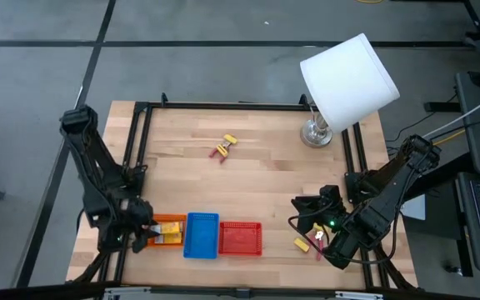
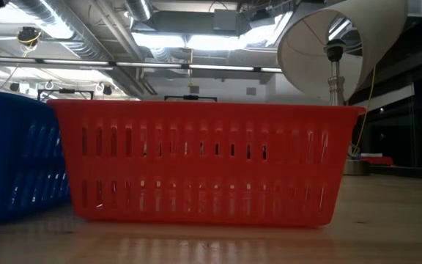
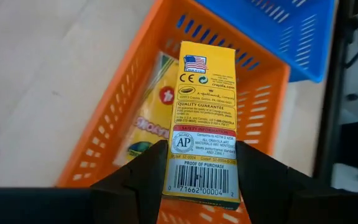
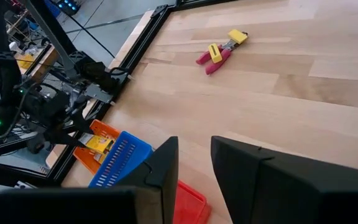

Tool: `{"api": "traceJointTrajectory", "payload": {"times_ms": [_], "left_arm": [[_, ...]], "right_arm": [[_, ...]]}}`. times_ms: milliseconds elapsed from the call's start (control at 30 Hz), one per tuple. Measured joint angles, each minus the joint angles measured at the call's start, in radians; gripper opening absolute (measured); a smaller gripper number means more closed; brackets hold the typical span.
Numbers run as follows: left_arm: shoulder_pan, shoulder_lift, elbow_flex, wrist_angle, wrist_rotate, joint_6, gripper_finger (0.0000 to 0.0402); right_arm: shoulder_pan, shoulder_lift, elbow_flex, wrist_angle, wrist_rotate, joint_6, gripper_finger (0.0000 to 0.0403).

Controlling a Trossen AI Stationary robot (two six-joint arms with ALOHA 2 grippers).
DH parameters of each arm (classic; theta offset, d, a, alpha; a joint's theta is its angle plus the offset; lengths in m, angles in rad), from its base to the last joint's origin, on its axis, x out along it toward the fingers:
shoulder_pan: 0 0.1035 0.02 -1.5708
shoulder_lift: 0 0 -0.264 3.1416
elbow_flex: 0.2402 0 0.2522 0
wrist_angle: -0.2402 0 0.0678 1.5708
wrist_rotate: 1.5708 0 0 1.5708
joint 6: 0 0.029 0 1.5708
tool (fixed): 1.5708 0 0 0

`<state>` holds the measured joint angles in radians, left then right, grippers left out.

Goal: Pick & Place School Supplies
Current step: Put the crayon box into the orange bin, then put the eraser into the red bin

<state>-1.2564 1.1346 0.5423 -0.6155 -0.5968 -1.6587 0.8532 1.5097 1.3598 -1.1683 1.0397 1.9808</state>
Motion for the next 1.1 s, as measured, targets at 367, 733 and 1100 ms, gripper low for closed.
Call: {"api": "traceJointTrajectory", "payload": {"times_ms": [367,733,1100], "left_arm": [[-0.005,0.091,0.0,-0.022,-0.017,0.099,0.0185],[-0.005,0.083,0.012,-0.043,-0.06,0.095,0.022],[0.188,-0.006,0.132,-0.082,-0.133,0.497,0.0222]], "right_arm": [[0.0,0.0,0.0,0.035,-0.007,-0.014,0.0098],[0.0,0.0,0.0,0.075,-0.008,-0.033,0.0098],[-0.015,0.0,0.0,0.102,0.024,-0.11,0.0098]]}}
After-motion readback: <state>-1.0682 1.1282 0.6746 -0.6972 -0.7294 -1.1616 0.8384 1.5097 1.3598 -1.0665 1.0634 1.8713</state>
